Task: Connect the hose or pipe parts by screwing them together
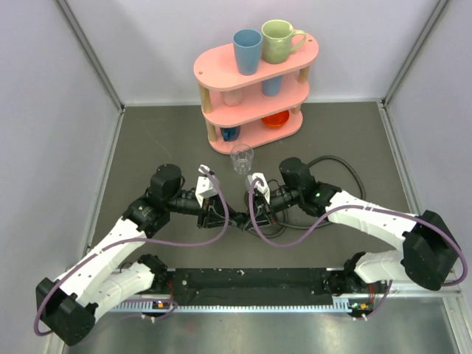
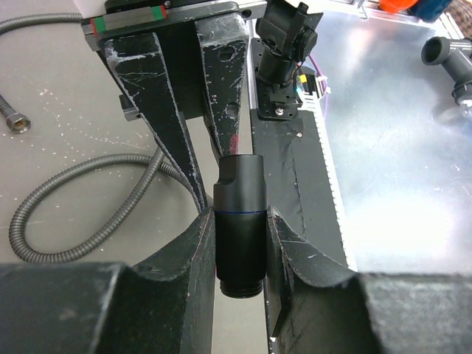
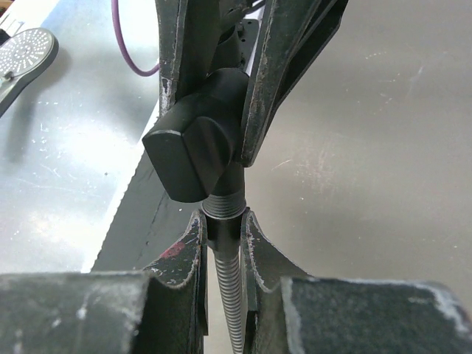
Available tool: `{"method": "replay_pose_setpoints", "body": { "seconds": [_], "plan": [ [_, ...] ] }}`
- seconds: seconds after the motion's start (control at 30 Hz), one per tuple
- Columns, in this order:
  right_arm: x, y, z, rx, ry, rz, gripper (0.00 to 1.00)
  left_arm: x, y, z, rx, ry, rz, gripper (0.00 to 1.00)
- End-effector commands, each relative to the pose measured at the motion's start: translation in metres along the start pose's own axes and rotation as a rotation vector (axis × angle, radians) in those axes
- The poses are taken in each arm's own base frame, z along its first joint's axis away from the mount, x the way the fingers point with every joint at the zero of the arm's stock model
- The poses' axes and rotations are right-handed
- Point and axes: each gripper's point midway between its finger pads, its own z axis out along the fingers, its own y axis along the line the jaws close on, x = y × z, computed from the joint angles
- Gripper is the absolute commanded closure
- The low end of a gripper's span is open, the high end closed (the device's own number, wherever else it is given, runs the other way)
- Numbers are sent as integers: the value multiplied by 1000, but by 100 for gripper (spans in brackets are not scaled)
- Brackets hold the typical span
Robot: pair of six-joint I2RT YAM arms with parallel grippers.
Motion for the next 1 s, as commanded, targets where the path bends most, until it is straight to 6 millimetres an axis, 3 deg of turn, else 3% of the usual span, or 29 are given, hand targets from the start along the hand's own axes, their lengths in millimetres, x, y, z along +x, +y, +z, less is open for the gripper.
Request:
{"method": "replay_pose_setpoints", "body": {
  "seconds": [0.0, 0.4, 0.97],
  "plan": [
    [-85, -3, -6, -38, -177, -281, 100, 5, -9, 5, 65, 13, 79, 100],
    [-73, 4, -4, -127, -159, -251, 100, 7, -15, 6, 112, 14, 78, 100],
    [-78, 10, -6, -215, -159, -232, 100, 16, -23, 9, 223, 35, 36, 100]
  ]
}}
